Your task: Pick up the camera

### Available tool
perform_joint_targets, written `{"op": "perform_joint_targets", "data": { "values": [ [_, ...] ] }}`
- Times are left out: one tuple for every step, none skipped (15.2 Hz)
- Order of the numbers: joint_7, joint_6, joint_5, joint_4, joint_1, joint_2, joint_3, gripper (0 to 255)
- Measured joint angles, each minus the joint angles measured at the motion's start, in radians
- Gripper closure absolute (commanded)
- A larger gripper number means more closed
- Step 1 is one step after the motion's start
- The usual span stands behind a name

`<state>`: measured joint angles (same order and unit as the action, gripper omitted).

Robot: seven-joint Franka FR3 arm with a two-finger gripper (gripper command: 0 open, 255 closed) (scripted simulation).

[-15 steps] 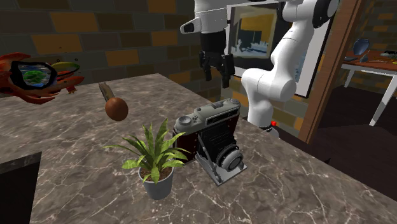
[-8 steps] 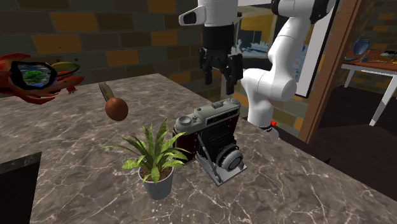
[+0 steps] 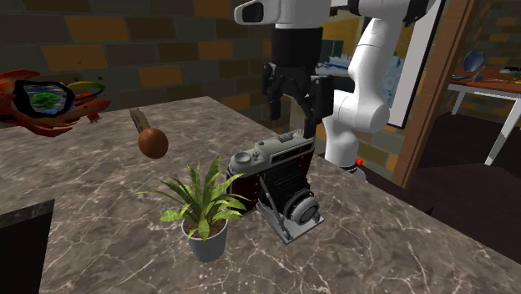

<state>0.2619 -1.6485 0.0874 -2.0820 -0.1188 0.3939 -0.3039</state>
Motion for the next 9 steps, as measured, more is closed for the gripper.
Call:
{"op": "perform_joint_targets", "data": {
  "values": [
    [0.003, -0.014, 0.001, -0.010, -0.001, -0.003, -0.003, 0],
    [0.004, -0.028, 0.001, -0.022, -0.001, -0.005, -0.005, 0],
    [0.004, -0.039, 0.001, -0.035, -0.002, -0.003, -0.006, 0],
    [0.004, -0.052, 0.002, -0.047, -0.002, -0.004, -0.007, 0],
    [0.001, -0.067, 0.002, -0.065, -0.002, -0.001, -0.005, 0],
    [0.003, -0.076, 0.002, -0.072, -0.003, -0.003, -0.007, 0],
    [0.004, -0.082, 0.003, -0.076, -0.003, -0.005, -0.009, 255],
    [0.005, -0.084, 0.003, -0.078, -0.003, -0.006, -0.010, 255],
    [0.006, -0.086, 0.003, -0.078, -0.003, -0.006, -0.010, 255]
  ]
}}
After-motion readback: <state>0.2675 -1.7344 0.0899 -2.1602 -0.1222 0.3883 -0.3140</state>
